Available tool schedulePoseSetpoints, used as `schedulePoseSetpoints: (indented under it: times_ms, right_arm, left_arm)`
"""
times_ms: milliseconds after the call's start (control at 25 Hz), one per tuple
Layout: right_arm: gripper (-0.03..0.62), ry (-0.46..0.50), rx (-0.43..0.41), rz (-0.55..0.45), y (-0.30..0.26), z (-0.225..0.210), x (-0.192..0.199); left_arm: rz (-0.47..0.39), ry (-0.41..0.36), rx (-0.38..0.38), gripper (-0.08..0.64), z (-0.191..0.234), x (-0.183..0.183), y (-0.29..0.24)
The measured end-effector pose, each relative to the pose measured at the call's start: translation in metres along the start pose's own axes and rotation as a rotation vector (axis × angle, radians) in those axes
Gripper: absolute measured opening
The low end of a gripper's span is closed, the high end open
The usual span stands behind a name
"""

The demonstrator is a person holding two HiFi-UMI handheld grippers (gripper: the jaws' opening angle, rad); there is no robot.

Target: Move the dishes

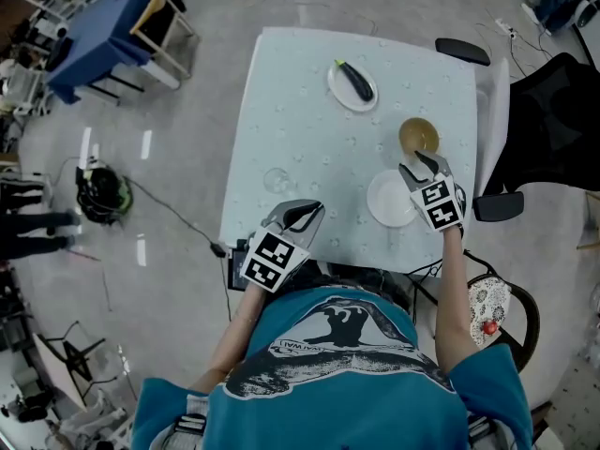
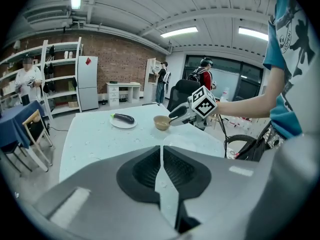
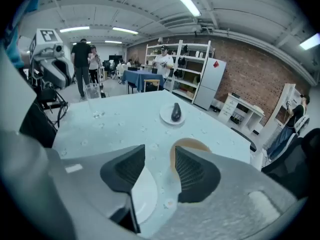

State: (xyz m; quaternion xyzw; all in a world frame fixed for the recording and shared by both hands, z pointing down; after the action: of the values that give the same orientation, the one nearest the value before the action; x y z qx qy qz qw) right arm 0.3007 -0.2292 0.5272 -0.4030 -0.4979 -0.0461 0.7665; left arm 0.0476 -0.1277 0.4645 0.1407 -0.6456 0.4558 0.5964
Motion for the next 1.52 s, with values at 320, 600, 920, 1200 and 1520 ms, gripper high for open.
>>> schedulePoseSetpoints:
  times_ms: [320, 600, 920, 1200, 1520]
  right_arm:
    - [0.193, -0.089, -0.022, -0.102, 0.038, 0.054, -0.005]
    - [0.192, -0.139, -0.106, -0.146, 0.058, 0.098, 0.004]
    - [0.183, -0.142, -0.122, -0.187, 0.064, 0.136, 0.007]
    - [0.155, -0.179, -0.108, -0.232, 0.071, 0.157, -0.002]
    - [0.103, -0.214, -0.03, -0.281, 0.09, 0.184, -0.024]
  left_arm:
    - [0.003, -0.018, 0.035, 0.031, -0.025, -0.001, -0.01]
    - [0.047, -0.043, 0.061, 0.029, -0.056, 0.008, -0.013]
    - [0.067, -0.054, 0.088, 0.029, -0.07, 0.019, 0.001]
    - [0.03, -0.048, 0.115, 0.029, -0.069, 0.015, 0.009]
    - [0.011, -0.016, 0.124, 0.029, -0.067, 0.029, 0.053]
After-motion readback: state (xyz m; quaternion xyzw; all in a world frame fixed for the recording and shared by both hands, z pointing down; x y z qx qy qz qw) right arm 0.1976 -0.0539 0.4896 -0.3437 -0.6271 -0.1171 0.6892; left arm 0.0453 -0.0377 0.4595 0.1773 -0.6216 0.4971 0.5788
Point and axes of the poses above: the fingertips, and each gripper's own axes: y backward along the fingers, z to its left, x out of its underside, the point moved 6 cm from there along y, backward along the fingers, and after that the axes turned 10 degrees about -z, right-handed, at the moved point
